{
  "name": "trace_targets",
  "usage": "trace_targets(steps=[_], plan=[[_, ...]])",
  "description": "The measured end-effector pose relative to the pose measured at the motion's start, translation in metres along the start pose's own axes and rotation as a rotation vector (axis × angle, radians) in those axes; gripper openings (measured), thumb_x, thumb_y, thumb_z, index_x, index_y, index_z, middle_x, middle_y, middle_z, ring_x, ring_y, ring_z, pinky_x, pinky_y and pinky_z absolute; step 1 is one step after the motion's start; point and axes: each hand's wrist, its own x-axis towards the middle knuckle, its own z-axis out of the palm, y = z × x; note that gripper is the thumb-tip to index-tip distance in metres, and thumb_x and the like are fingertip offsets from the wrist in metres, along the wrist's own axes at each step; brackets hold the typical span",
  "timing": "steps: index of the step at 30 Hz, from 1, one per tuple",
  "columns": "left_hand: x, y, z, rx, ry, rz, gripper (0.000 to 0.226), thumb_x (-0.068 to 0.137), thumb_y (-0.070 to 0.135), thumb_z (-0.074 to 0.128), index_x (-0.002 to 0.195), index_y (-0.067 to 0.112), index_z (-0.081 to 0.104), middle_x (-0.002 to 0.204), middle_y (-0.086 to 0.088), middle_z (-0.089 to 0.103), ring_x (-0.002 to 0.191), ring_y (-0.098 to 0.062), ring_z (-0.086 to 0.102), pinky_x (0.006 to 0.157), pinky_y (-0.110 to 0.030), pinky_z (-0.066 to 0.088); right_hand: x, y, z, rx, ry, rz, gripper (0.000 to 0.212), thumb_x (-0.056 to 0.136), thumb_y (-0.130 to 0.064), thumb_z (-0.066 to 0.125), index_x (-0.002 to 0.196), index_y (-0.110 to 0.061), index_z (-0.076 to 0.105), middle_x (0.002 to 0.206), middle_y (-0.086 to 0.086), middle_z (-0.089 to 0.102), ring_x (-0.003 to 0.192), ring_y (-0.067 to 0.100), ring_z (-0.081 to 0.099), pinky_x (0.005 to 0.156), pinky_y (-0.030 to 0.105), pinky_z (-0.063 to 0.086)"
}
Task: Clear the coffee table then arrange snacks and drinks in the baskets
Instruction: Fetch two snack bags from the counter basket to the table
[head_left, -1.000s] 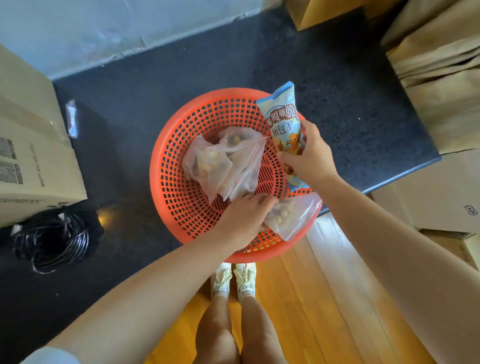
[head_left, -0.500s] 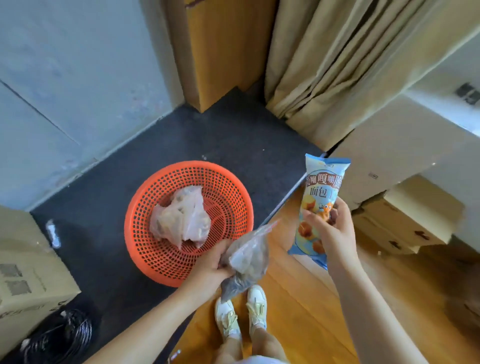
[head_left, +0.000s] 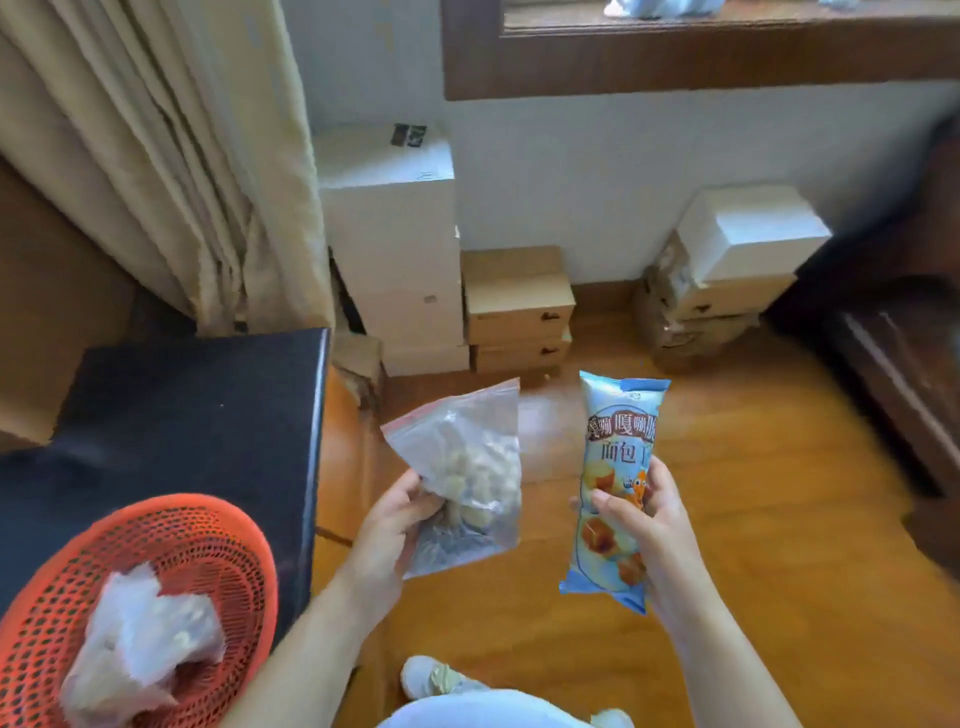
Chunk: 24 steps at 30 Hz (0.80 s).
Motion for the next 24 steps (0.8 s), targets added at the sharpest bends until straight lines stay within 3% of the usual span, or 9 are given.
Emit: trace_targets(steps=[4, 6, 8, 13, 17, 20, 24], plan=[[0.005, -0.029, 0.082, 0.07, -0.168, -0.149, 0.035, 0.085, 0.01, 0.04, 0.105, 0.015, 0.068, 0.096, -0.008, 0.073, 0.087, -0.025, 0.069, 0.072, -0.033, 0.055, -0.045, 0.008, -0.088, 0.165, 0.21, -0.025, 0.057, 0.071, -0.011, 0.069, 0.123, -0.019, 0.047, 0.104, 0.015, 0.067, 0.094, 0.037, 0.067, 0.084, 0.05, 0.054], [-0.001, -0.048, 0.119, 0.089, -0.307, -0.232, 0.033, 0.074, 0.021, 0.048, 0.096, 0.017, 0.073, 0.089, -0.007, 0.072, 0.077, -0.022, 0.07, 0.062, -0.03, 0.055, -0.069, 0.016, -0.128, 0.234, 0.285, -0.041, 0.054, 0.068, -0.02, 0.071, 0.118, -0.022, 0.051, 0.095, 0.008, 0.07, 0.088, 0.032, 0.069, 0.077, 0.044, 0.057], [-0.011, -0.073, 0.162, 0.118, -0.435, -0.317, 0.035, 0.062, 0.032, 0.064, 0.093, 0.018, 0.073, 0.088, -0.006, 0.071, 0.075, -0.022, 0.069, 0.06, -0.031, 0.054, -0.098, 0.024, -0.172, 0.308, 0.361, -0.054, 0.052, 0.062, -0.031, 0.073, 0.111, -0.026, 0.055, 0.091, 0.002, 0.072, 0.084, 0.027, 0.071, 0.071, 0.038, 0.059], [-0.044, -0.149, 0.263, 0.366, -0.556, -0.413, 0.082, 0.045, 0.057, 0.082, 0.116, 0.023, 0.061, 0.109, -0.003, 0.071, 0.094, -0.019, 0.069, 0.07, -0.028, 0.056, -0.159, 0.051, -0.269, 0.457, 0.571, -0.104, 0.049, 0.058, -0.04, 0.074, 0.103, -0.031, 0.057, 0.089, -0.001, 0.073, 0.078, 0.021, 0.071, 0.064, 0.032, 0.059], [-0.064, -0.199, 0.334, 0.495, -0.634, -0.414, 0.102, 0.029, 0.045, 0.091, 0.117, 0.013, 0.054, 0.095, -0.004, 0.072, 0.08, -0.019, 0.071, 0.061, -0.026, 0.055, -0.204, 0.075, -0.33, 0.49, 0.755, -0.143, 0.048, 0.055, -0.048, 0.073, 0.099, -0.031, 0.06, 0.092, -0.003, 0.074, 0.084, 0.016, 0.071, 0.069, 0.03, 0.057], [-0.072, -0.23, 0.377, 0.614, -0.71, -0.423, 0.078, 0.043, 0.032, 0.085, 0.114, 0.014, 0.057, 0.09, -0.004, 0.072, 0.079, -0.018, 0.071, 0.06, -0.024, 0.054, -0.237, 0.096, -0.365, 0.533, 0.898, -0.152, 0.044, 0.057, -0.053, 0.071, 0.095, -0.033, 0.062, 0.091, -0.008, 0.074, 0.085, 0.013, 0.071, 0.069, 0.028, 0.056], [-0.077, -0.274, 0.427, 0.718, -0.744, -0.429, 0.035, 0.057, 0.017, 0.076, 0.087, 0.014, 0.059, 0.062, 0.003, 0.07, 0.053, -0.008, 0.066, 0.045, -0.015, 0.047, -0.277, 0.12, -0.402, 0.609, 1.1, -0.162, 0.038, 0.058, -0.054, 0.069, 0.089, -0.033, 0.064, 0.084, -0.011, 0.074, 0.079, 0.011, 0.071, 0.064, 0.025, 0.057]])
